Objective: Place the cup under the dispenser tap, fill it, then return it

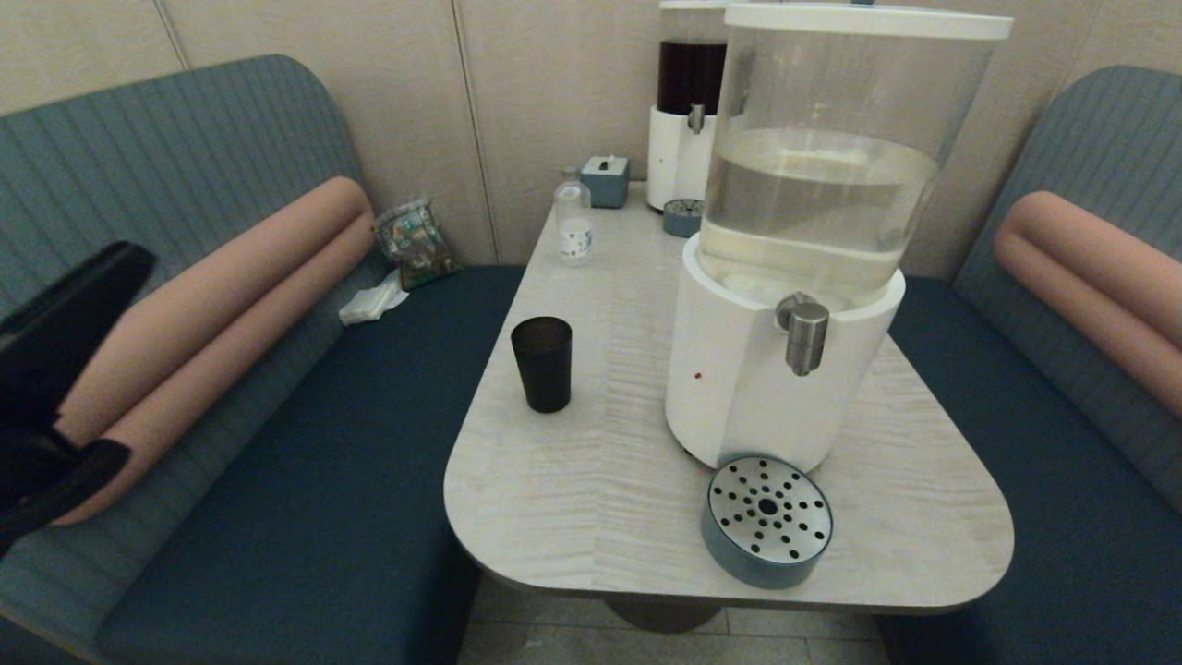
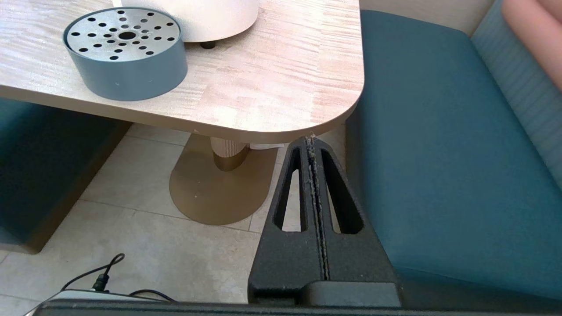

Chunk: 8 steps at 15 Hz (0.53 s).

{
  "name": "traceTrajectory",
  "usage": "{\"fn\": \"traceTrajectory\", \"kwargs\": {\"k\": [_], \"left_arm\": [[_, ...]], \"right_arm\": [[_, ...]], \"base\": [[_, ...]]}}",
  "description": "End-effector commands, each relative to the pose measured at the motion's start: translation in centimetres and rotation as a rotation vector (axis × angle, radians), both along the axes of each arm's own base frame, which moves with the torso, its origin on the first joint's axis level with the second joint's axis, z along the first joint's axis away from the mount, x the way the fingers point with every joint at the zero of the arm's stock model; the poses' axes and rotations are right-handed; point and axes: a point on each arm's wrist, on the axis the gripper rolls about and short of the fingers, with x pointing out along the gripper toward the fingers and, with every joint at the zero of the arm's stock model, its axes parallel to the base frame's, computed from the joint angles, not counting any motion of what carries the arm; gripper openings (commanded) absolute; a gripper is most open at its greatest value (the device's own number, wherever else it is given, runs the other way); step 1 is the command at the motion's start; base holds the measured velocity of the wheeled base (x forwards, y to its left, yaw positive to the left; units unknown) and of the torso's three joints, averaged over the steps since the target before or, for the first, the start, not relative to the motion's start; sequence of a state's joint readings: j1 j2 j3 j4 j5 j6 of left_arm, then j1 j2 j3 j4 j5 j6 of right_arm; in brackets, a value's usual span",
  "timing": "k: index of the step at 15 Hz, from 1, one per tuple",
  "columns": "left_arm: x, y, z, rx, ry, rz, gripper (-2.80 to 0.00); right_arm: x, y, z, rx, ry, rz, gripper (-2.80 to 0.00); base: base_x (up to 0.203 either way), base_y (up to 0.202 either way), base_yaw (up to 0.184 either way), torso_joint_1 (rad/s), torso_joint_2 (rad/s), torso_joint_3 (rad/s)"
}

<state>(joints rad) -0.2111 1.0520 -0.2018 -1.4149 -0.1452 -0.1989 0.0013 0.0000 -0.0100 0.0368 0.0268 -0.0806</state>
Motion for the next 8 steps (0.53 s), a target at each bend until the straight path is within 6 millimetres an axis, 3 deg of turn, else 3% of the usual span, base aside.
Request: {"fn": "traceTrajectory", "kwargs": {"k": [1,5,8], "left_arm": [[-5.0,1.4,0.8,-0.052,-0.147,0.06,-2.8],[-10.6,2.4,-1.5,-0.082,-0.201,0.129,-2.8],[-12.5,2.5,-4.0,-0.066,-0.127,0.145,-2.8]], "right_arm": [[0.0,0.0,0.0,-0.001,-0.001,0.001,-2.8],[0.0,0.0,0.0,-0.001,-0.001,0.001,-2.8],[0.0,0.0,0.0,-0.001,0.001,0.001,-2.8]], "base": [[0.0,0.0,0.0,0.0,0.0,0.0],[0.0,0.0,0.0,0.0,0.0,0.0],[0.0,0.0,0.0,0.0,0.0,0.0]]}}
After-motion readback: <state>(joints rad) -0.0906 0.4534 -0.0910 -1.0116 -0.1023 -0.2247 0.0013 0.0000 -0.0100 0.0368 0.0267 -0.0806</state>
